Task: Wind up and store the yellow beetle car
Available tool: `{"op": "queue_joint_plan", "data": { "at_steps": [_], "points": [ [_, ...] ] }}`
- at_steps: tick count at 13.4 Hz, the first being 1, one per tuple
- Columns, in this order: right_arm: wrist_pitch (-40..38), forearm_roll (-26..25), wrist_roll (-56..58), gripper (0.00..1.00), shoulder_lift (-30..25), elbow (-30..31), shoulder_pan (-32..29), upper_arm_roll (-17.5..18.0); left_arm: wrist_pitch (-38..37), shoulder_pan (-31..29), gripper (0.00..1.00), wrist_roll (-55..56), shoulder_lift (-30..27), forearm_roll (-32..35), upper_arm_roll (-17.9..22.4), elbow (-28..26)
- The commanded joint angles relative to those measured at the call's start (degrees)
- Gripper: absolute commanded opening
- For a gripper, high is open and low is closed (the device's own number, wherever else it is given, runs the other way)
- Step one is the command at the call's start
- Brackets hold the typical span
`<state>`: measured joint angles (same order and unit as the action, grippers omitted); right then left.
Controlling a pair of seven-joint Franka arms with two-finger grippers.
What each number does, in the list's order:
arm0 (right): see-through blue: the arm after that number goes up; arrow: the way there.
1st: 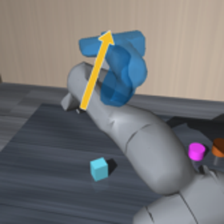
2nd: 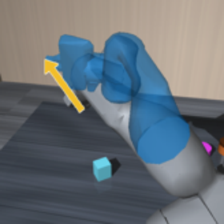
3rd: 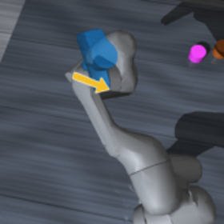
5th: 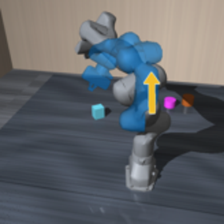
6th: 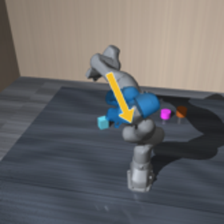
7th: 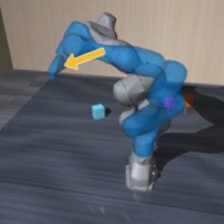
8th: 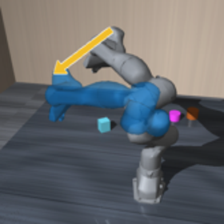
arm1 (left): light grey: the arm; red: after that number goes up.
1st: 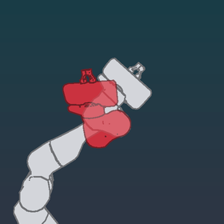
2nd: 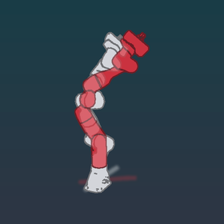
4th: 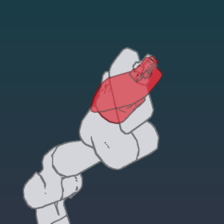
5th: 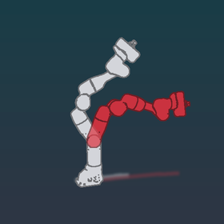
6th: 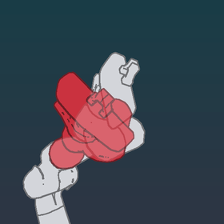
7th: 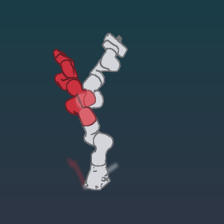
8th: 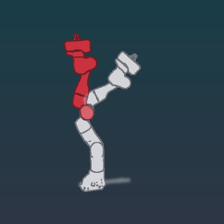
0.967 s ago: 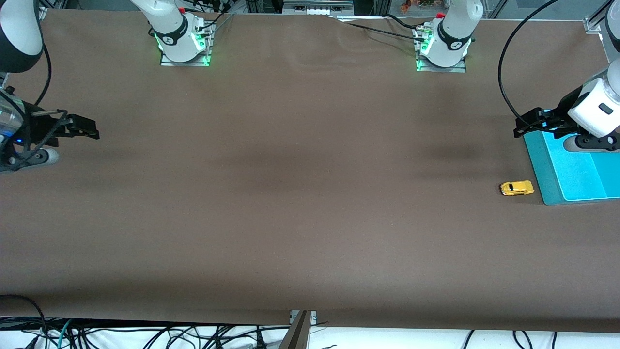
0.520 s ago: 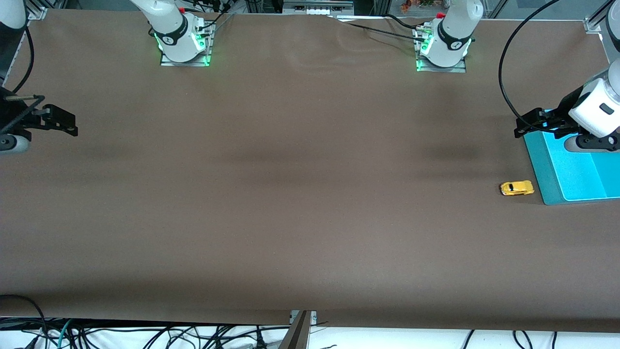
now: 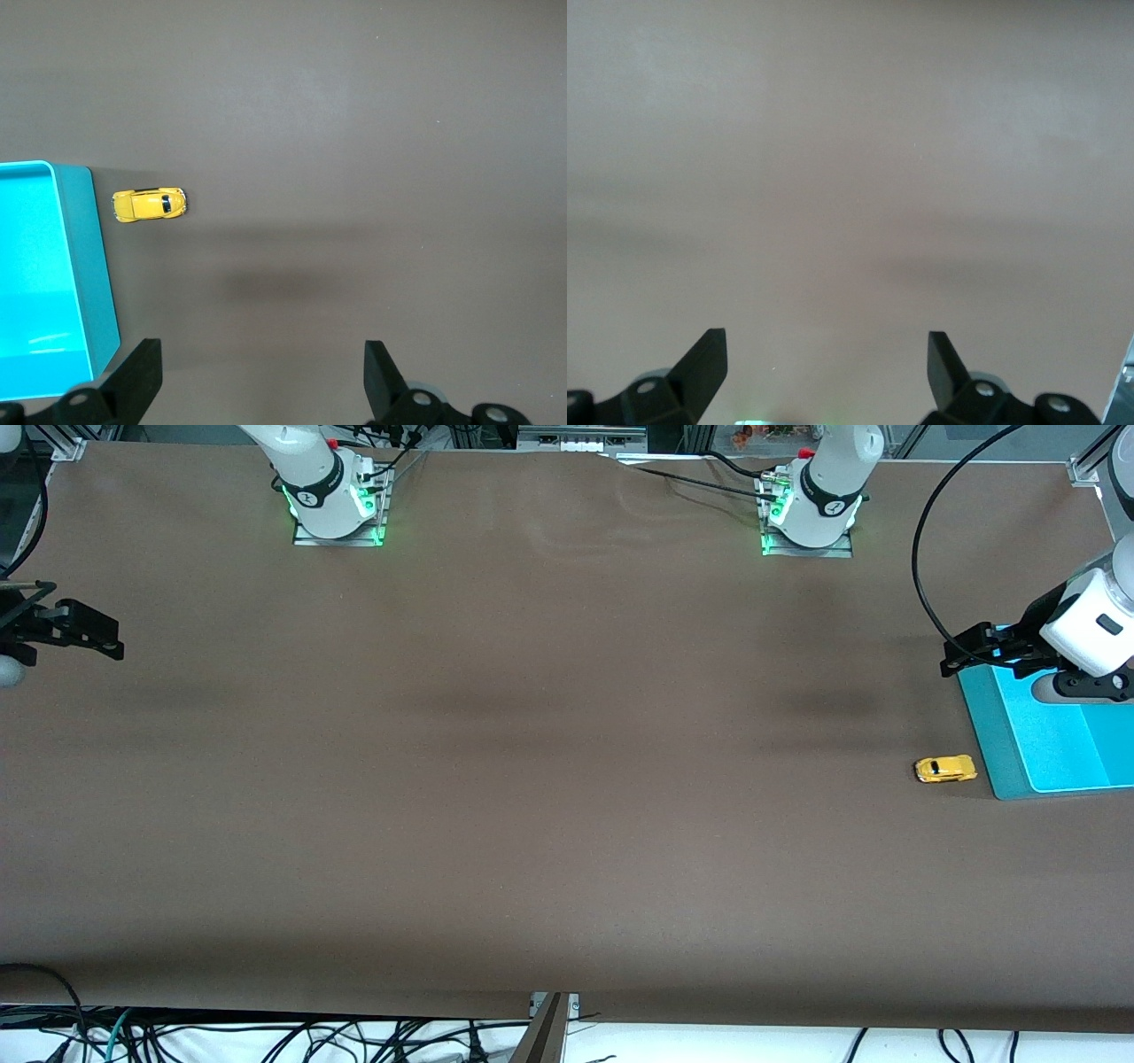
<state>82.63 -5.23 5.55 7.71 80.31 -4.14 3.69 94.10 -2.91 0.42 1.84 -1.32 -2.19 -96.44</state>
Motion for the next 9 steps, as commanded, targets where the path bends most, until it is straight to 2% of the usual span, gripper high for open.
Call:
{"op": "queue_joint_plan", "data": {
  "at_steps": [1,4,9],
  "points": [
    [-0.4,0.4,-3.4,1.0,-3.1,4.2,-0.1,0.2,-1.4,-0.1,1.0,-0.9,0.4,0.9,0.0,1.3],
    [-1.0,4.1,-3.4,1.0,-3.8,6.2,-0.3,-1.2,-1.4,-0.1,1.0,-0.9,0.4,0.9,0.0,1.3],
    [-1.1,4.4,-3.7,1.0,-4.0,6.6,-0.1,-1.4,-1.4,-0.2,1.0,-0.9,0.4,0.9,0.0,1.3]
  ]
}}
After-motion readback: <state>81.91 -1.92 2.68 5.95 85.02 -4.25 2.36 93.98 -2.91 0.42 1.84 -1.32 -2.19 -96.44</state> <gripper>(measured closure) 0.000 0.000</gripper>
